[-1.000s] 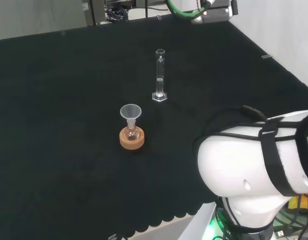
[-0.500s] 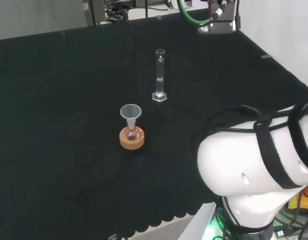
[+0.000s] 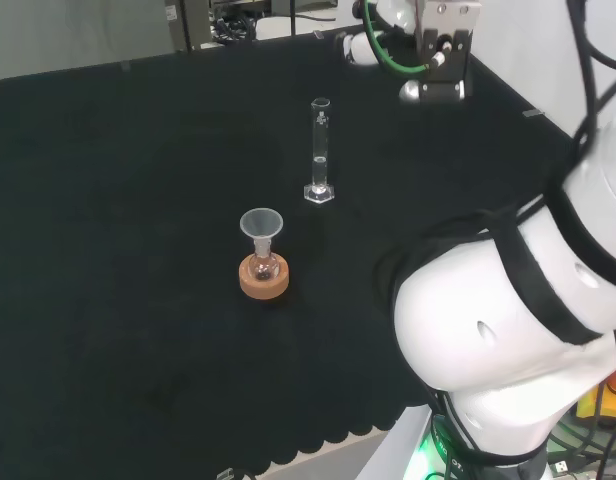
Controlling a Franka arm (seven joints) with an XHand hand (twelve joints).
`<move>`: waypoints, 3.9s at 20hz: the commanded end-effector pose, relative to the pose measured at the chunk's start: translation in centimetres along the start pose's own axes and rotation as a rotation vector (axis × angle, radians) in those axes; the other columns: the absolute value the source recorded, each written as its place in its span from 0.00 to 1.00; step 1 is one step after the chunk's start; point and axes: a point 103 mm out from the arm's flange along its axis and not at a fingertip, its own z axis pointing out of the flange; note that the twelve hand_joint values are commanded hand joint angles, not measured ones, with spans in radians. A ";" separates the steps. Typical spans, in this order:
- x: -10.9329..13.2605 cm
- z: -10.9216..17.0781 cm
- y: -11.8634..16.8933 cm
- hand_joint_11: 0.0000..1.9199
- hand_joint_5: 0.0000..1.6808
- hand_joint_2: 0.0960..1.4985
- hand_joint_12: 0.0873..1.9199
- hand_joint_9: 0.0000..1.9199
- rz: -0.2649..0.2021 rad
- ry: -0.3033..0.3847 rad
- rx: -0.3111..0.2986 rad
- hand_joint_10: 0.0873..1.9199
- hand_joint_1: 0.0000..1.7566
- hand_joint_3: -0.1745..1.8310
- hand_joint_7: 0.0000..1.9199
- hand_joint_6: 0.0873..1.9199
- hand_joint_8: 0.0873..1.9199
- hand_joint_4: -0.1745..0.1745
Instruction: Pick up the graduated cylinder.
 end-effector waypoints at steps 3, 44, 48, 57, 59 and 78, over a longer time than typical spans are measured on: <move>-2.6 5.9 4.0 0.05 0.18 0.70 0.72 0.23 -0.027 0.077 -0.011 0.34 0.19 0.21 0.09 0.00 0.33 0.37; -2.0 18.3 6.6 0.04 0.24 0.40 0.71 0.16 -0.193 0.570 0.017 0.32 0.53 0.35 0.06 0.00 0.31 0.35; -1.7 19.1 6.9 0.05 0.26 0.38 0.71 0.19 -0.205 0.620 -0.009 0.31 0.55 0.38 0.11 0.00 0.31 0.35; -0.9 19.9 7.6 0.09 0.30 0.36 0.70 0.25 -0.252 0.733 -0.065 0.30 0.57 0.42 0.17 0.00 0.32 0.34; -0.8 20.1 7.8 0.10 0.31 0.36 0.70 0.26 -0.264 0.763 -0.070 0.30 0.57 0.42 0.17 0.00 0.31 0.34; 0.1 21.4 9.3 0.19 0.37 0.32 0.66 0.35 -0.346 0.960 -0.111 0.24 0.63 0.46 0.25 0.10 0.29 0.41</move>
